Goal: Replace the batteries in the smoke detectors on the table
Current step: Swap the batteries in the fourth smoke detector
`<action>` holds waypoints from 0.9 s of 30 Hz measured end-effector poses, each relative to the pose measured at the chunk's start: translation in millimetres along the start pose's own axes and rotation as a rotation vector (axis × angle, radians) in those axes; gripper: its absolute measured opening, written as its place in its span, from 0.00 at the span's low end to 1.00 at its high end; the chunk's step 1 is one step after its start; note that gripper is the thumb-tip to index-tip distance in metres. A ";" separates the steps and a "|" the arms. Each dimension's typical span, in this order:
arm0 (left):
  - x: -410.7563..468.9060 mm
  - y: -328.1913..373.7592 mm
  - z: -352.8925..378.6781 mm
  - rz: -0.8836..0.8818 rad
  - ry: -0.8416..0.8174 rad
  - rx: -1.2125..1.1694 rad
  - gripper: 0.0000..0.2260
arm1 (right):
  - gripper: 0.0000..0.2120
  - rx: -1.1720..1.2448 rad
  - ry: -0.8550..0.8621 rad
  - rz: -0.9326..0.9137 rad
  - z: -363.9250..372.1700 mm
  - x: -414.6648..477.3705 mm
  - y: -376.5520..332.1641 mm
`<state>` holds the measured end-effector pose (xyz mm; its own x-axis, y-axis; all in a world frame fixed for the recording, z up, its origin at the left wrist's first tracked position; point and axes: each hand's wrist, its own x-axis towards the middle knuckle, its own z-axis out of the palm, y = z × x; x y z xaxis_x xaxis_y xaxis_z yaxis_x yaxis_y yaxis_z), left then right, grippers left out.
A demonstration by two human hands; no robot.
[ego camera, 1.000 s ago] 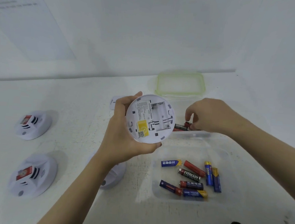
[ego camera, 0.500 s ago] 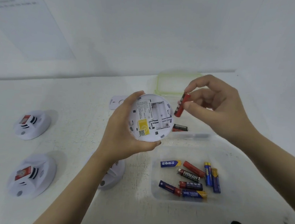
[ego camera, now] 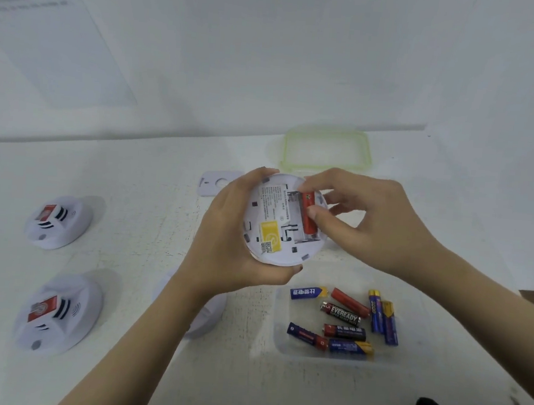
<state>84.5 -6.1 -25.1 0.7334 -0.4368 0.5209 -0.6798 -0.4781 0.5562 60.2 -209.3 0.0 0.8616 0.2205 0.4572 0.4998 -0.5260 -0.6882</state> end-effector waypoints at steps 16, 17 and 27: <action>3.4 2.5 2.4 0.071 0.188 0.087 0.42 | 0.15 -0.160 0.006 -0.266 0.9 3.5 1.5; 4.0 2.4 3.3 0.065 0.187 0.085 0.42 | 0.15 -0.149 -0.005 -0.243 1.5 4.1 2.2; 14.5 -15.8 7.3 -0.023 0.067 0.083 0.43 | 0.12 0.269 -0.148 0.088 -11.0 22.1 19.2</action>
<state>106.0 -10.4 -31.1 0.7451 -0.3741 0.5521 -0.6576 -0.5503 0.5145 87.9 -223.6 3.1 0.8964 0.3109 0.3159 0.4111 -0.3170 -0.8547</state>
